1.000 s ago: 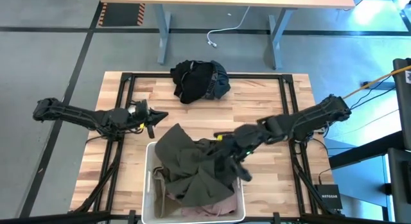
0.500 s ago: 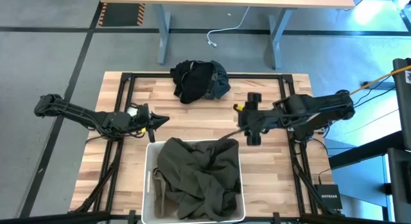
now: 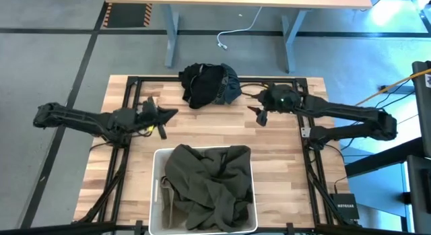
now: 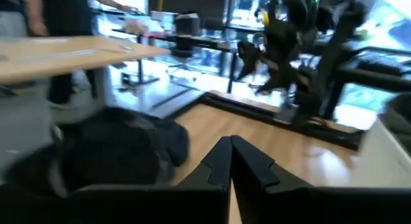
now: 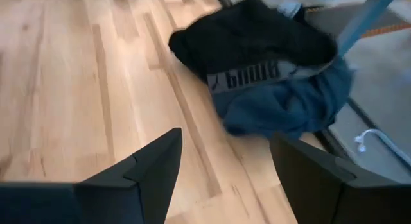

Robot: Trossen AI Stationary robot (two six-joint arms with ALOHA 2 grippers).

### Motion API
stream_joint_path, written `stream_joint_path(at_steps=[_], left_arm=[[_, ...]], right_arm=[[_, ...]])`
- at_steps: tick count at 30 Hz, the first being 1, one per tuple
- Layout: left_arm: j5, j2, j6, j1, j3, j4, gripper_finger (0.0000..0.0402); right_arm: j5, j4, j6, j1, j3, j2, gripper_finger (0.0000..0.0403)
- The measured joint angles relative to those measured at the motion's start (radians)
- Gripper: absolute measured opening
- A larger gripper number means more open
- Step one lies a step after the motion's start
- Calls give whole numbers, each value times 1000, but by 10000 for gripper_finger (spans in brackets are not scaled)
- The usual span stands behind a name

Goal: Sort clothes
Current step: Adjust the white bin

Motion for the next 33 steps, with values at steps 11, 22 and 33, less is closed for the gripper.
stream_joint_path(at_steps=[11,22,33], left_arm=[[161,223,92,362,309,-244,0],[380,614,100,611,652,-582,65],[418,847,59,631,870,-823,180]], right_arm=[[-109,159,-2,-126,-71,140,255],[-179,153,0,-117,-71,251,255],[-179,156,-9,-118,-73,259,255]])
